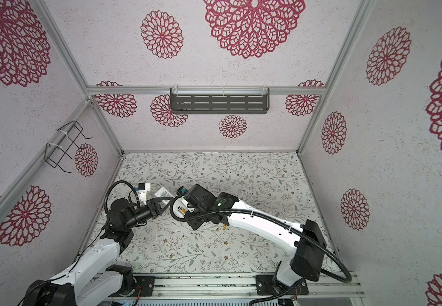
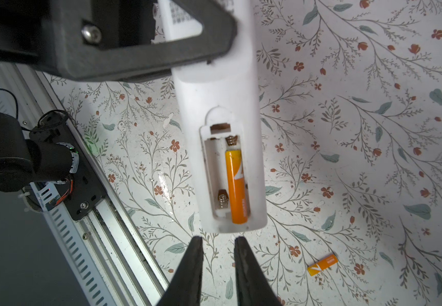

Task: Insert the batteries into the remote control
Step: 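Push the seated battery down into the compartment with the right gripper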

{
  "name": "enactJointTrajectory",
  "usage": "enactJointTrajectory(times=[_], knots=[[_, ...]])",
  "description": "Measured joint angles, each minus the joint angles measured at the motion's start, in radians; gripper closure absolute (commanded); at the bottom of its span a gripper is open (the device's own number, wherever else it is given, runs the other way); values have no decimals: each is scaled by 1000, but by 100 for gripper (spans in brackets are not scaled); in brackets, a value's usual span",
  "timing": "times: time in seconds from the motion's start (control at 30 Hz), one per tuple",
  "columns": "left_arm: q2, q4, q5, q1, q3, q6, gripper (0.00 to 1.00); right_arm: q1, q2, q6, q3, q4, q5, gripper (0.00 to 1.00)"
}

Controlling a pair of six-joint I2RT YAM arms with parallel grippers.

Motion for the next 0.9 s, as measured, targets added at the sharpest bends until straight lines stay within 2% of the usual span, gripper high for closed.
enactJointTrajectory(times=[0.9], knots=[[5, 23, 12, 1, -14, -14, 100, -22, 49, -44, 18, 1, 14, 84]])
